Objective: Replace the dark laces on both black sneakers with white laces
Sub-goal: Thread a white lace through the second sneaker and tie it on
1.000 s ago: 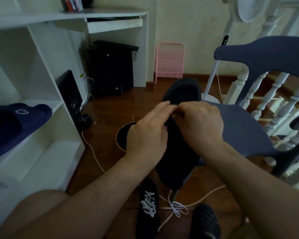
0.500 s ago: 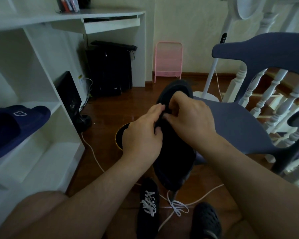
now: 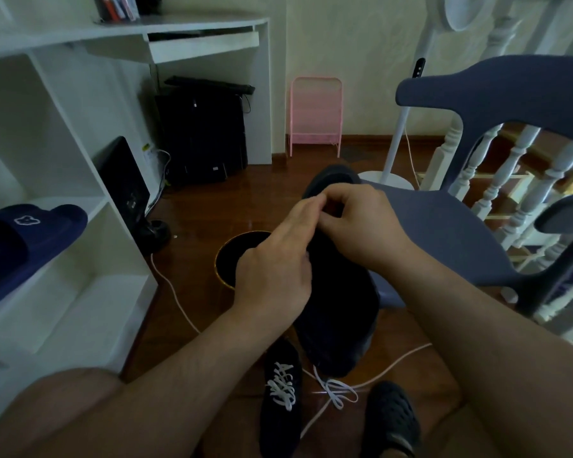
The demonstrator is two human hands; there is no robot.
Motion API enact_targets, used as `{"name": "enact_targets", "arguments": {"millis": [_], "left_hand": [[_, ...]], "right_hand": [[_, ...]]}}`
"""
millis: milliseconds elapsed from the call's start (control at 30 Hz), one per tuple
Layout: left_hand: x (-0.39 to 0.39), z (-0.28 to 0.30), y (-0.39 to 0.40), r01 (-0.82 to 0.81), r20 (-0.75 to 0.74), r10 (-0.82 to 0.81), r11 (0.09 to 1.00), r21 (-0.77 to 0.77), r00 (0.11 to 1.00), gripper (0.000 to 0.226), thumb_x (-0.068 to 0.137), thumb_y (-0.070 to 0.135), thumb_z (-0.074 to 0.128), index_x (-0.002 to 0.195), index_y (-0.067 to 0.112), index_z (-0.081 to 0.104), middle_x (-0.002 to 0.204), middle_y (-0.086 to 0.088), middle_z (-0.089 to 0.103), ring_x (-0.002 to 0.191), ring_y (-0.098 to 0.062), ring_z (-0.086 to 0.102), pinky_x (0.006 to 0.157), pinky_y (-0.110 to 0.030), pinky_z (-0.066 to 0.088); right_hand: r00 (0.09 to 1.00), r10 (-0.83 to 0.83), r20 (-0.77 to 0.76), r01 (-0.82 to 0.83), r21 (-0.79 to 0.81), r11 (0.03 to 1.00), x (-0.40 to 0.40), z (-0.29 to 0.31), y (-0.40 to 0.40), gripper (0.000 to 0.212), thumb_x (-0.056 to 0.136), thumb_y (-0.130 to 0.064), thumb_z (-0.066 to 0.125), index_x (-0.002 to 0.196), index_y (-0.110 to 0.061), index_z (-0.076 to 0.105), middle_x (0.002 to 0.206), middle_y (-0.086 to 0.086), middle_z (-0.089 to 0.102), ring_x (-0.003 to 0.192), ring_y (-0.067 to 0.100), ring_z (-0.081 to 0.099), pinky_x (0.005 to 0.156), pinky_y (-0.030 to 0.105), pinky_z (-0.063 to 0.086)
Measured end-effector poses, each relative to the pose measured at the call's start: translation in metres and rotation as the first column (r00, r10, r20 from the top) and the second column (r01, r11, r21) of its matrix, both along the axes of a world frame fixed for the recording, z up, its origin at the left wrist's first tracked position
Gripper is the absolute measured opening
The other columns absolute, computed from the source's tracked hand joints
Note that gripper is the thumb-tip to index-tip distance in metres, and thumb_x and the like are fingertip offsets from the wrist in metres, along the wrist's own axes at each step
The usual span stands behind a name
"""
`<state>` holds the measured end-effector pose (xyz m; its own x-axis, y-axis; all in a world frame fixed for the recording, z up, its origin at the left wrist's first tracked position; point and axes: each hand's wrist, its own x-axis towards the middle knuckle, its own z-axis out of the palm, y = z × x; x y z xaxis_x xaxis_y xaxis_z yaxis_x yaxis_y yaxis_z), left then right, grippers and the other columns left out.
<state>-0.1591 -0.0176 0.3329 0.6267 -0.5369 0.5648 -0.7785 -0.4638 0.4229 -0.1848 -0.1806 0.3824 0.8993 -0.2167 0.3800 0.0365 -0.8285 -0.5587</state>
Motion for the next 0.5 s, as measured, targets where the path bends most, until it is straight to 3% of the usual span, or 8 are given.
{"name": "enact_targets", "arguments": {"millis": [67,167,267,333,367,433,500], "left_hand": [[-0.001,0.002,-0.002,-0.043,-0.132,0.036,0.998,-0.051,0.991,0.088,0.096,0.011,0.067,0.162,0.044,0.018,0.163,0.019,0.036,0.121,-0.008,0.06,0.082,-0.017,0.051],[0.012,0.003,-0.001,-0.196,-0.331,0.151,0.975,-0.108,0.931,0.079,0.093,0.024,0.075,0.153,0.045,0.029,0.137,0.018,0.052,0.112,-0.004,0.056,0.084,-0.024,0.047],[0.022,0.005,0.001,-0.171,-0.34,0.166,0.985,0.015,0.926,0.041,0.096,0.041,0.071,0.132,0.044,0.052,0.101,0.019,0.058,0.095,-0.008,0.059,0.072,-0.03,0.048],[0.021,0.005,-0.001,-0.145,-0.331,0.167,0.985,0.089,0.929,0.011,0.098,0.044,0.067,0.108,0.043,0.063,0.096,0.018,0.059,0.09,-0.012,0.059,0.072,-0.036,0.053],[0.02,0.003,-0.003,-0.145,-0.334,0.175,0.983,0.112,0.926,0.006,0.099,0.043,0.067,0.096,0.043,0.062,0.095,0.017,0.059,0.088,-0.013,0.059,0.072,-0.039,0.056],[0.022,-0.007,-0.008,-0.146,-0.337,0.193,0.976,0.162,0.921,0.022,0.098,0.04,0.068,0.079,0.039,0.056,0.088,0.015,0.06,0.082,-0.015,0.061,0.07,-0.042,0.059],[0.027,-0.022,-0.013,-0.105,-0.331,0.184,0.965,0.241,0.925,0.025,0.099,0.04,0.066,0.076,0.037,0.059,0.083,0.013,0.062,0.077,-0.017,0.062,0.068,-0.044,0.06]], "right_hand": [[1.0,0.001,-0.002,-0.001,0.026,1.0,0.001,-0.001,-0.001,0.006,0.095,-0.037,0.068,0.091,-0.034,0.07,0.086,-0.014,0.069,0.082,0.001,0.065,0.078,0.033,0.059],[0.999,0.037,0.03,-0.034,-0.088,0.996,0.002,-0.001,0.002,0.006,0.096,-0.037,0.068,0.098,-0.032,0.072,0.092,-0.017,0.067,0.088,0.002,0.063,0.081,0.032,0.057],[0.987,0.145,0.065,-0.12,-0.291,0.949,0.005,0.0,0.011,0.006,0.096,-0.031,0.068,0.095,-0.028,0.073,0.09,-0.011,0.062,0.085,0.011,0.059,0.077,0.041,0.055],[0.979,0.189,0.075,-0.153,-0.343,0.927,0.008,0.002,0.016,0.006,0.095,-0.026,0.067,0.093,-0.023,0.072,0.089,-0.007,0.06,0.083,0.015,0.057,0.073,0.045,0.053],[0.974,0.211,0.079,-0.171,-0.349,0.921,0.01,0.003,0.018,0.005,0.095,-0.024,0.067,0.092,-0.021,0.07,0.089,-0.006,0.059,0.083,0.016,0.056,0.072,0.046,0.052],[0.961,0.255,0.107,-0.211,-0.311,0.927,0.012,0.008,0.025,0.005,0.096,-0.019,0.065,0.091,-0.02,0.066,0.089,-0.006,0.058,0.082,0.015,0.056,0.072,0.043,0.052],[0.945,0.271,0.183,-0.24,-0.175,0.955,0.012,0.019,0.034,0.008,0.098,-0.015,0.064,0.09,-0.017,0.062,0.083,-0.008,0.057,0.074,0.011,0.057,0.069,0.037,0.052]]}}
